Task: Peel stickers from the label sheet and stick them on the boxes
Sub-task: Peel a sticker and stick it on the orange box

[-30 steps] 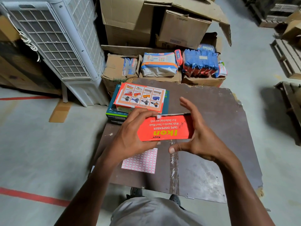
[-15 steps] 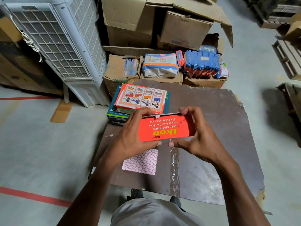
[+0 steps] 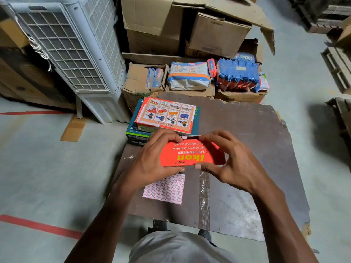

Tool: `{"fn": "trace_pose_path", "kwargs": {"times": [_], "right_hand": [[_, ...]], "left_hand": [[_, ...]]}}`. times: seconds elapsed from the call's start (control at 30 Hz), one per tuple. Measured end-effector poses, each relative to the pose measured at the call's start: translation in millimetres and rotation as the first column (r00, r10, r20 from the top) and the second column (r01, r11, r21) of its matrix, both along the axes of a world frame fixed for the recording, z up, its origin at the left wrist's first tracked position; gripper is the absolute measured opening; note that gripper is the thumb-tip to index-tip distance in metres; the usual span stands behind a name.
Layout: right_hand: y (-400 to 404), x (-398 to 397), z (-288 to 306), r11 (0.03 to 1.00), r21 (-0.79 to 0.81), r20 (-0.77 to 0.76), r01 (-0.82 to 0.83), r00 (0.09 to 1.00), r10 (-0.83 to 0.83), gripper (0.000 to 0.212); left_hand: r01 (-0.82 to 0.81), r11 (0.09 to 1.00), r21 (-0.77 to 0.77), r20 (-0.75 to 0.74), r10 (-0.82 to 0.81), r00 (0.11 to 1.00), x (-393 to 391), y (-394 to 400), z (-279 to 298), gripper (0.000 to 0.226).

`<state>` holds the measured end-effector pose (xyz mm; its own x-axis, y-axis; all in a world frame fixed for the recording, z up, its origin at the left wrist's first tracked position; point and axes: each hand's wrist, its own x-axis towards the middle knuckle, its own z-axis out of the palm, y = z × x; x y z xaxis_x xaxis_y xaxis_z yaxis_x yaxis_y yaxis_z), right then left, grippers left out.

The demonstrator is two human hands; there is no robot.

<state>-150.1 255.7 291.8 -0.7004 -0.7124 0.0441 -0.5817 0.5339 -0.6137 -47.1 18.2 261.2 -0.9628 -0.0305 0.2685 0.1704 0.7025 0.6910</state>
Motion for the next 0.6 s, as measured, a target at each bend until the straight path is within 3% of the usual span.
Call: {"fn": "trace_pose_path", "kwargs": {"times": [0.23, 0.37, 0.5, 0.6], "right_hand": [[-0.8, -1.0, 1.6, 0.999, 0.04, -0.003, -0.015, 1.0, 0.015, 0.082], [-3.5, 1.7, 1.0, 0.991, -0.128, 0.15, 0.048, 0.988, -0.029, 0.075], [-9.7, -0.5, 0.7, 0.997, -0.067, 0.05, -0.032, 0.998, 0.036, 0.09], [-8.5, -2.6, -0.9, 0.994, -0.006, 0.118, -0.105, 0.987, 0.105, 0.107]], "left_hand": [[-0.013, 1.0, -0.005, 0.06, 0.013, 0.998, -0.2, 0.5, -2.8, 0.075], [-0.047, 0.996, 0.073, 0.119, 0.038, 0.992, 0.3, 7.5, -6.5, 0.083], [-0.046, 0.99, 0.133, 0.11, 0.031, 0.993, 1.7, 14.7, -6.1, 0.092], [-0.075, 0.98, 0.186, 0.069, 0.063, 0.996, 4.5, 15.6, -0.6, 0.093]]}}
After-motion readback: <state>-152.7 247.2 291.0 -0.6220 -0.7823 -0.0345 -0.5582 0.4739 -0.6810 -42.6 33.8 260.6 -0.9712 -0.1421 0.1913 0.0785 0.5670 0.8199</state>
